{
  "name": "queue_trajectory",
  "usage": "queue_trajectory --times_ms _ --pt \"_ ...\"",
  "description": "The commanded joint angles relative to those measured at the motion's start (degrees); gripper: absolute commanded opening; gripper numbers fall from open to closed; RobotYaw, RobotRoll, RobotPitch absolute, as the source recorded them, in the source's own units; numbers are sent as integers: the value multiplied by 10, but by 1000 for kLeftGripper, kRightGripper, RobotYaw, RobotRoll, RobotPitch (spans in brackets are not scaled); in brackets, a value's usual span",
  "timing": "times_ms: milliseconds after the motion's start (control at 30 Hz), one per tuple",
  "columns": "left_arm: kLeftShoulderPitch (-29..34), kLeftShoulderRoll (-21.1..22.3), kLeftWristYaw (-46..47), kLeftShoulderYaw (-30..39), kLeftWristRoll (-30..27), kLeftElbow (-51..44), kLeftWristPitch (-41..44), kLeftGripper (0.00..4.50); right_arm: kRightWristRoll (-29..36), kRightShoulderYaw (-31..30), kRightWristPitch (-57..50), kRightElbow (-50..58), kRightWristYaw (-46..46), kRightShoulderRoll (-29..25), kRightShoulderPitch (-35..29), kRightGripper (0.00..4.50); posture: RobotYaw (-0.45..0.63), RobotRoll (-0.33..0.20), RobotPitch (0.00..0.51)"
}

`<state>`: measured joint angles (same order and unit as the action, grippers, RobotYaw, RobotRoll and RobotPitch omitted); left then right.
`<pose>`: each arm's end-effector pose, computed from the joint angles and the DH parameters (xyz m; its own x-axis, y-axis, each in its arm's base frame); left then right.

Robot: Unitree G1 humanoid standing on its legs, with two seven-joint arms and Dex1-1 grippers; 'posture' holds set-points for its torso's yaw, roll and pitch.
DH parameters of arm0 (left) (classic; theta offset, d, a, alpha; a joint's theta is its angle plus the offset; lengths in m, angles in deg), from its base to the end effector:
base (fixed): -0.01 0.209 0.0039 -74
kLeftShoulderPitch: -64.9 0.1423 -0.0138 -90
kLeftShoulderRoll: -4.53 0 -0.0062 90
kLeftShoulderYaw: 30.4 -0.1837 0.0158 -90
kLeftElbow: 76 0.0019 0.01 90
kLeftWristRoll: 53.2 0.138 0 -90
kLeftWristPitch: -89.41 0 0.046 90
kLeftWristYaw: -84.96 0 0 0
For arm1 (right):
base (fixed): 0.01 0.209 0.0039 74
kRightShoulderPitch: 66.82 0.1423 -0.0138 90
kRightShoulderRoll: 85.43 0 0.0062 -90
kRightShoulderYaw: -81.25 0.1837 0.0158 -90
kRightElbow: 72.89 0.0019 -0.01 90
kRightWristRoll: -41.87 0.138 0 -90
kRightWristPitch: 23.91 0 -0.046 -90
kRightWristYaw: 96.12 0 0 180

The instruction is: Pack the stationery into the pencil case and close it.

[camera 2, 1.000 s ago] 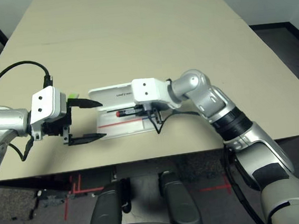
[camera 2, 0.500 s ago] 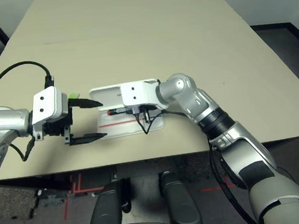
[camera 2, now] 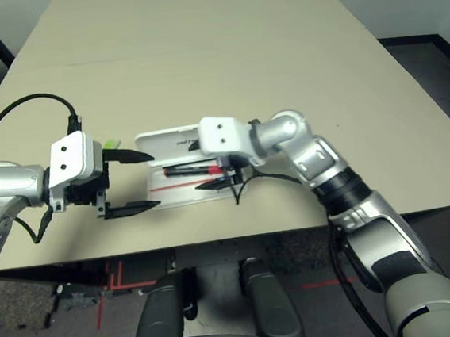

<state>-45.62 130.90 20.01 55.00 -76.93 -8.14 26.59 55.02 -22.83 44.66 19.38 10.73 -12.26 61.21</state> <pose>0.2318 0.2235 0.2079 0.2949 -0.8407 -0.4542 0.9347 0.1551 0.3199 0.2904 -0.1684 0.1990 0.1222 0.9153 -0.3838 -0.9542 0.0020 -0.2991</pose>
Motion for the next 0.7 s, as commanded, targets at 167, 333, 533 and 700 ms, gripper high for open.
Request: queue_trajectory --times_ms 167,333,533,700 --pt "19 11 0 11 1 -10 1 4500 142 143 -151 102 20 -83 -86 4487 -31 0 131" --pt "19 10 -1 15 0 -4 3 4500 205 200 -199 160 30 -127 -150 4487 -48 0 135" --pt "16 8 1 18 -2 3 9 4500 244 219 -217 190 51 -144 -180 4487 -57 0 141" --pt "14 18 26 24 -2 1 65 4500 250 213 -213 193 64 -145 -182 4487 -53 0 145"
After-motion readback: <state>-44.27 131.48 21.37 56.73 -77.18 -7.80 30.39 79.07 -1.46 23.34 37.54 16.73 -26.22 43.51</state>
